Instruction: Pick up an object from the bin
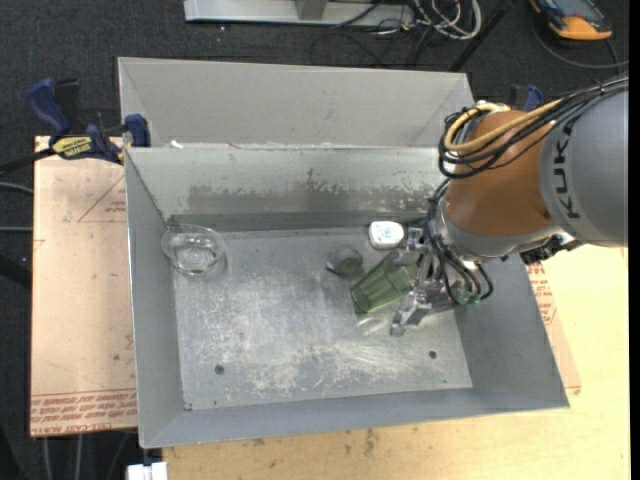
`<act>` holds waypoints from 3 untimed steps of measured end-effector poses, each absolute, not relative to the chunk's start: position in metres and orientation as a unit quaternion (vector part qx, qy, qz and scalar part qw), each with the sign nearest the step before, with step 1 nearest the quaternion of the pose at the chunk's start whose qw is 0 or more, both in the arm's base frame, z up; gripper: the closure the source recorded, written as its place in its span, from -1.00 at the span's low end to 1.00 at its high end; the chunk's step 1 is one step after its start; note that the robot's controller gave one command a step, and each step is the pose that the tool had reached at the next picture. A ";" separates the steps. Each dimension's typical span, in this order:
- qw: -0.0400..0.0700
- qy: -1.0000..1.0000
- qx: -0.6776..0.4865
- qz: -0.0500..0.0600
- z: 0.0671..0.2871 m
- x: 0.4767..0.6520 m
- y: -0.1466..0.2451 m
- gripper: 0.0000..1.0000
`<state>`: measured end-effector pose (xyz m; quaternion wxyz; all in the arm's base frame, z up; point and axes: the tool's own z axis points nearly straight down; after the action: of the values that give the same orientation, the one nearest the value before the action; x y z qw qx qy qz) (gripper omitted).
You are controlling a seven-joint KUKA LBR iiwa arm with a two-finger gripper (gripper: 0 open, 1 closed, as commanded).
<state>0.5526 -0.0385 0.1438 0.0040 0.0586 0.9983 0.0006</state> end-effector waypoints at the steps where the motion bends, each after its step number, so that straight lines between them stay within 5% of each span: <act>1: 0.001 0.998 0.061 0.000 0.099 0.572 -0.031 1.00; 2: 0.001 0.998 0.061 0.000 0.099 0.572 -0.031 1.00; 3: -0.003 0.998 0.056 0.000 0.146 0.574 -0.035 1.00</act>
Offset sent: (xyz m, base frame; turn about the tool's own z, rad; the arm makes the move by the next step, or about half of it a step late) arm 0.0000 0.0000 0.0000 0.0000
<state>0.5743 -0.0351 0.1465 -0.0031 0.0558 0.9984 0.0004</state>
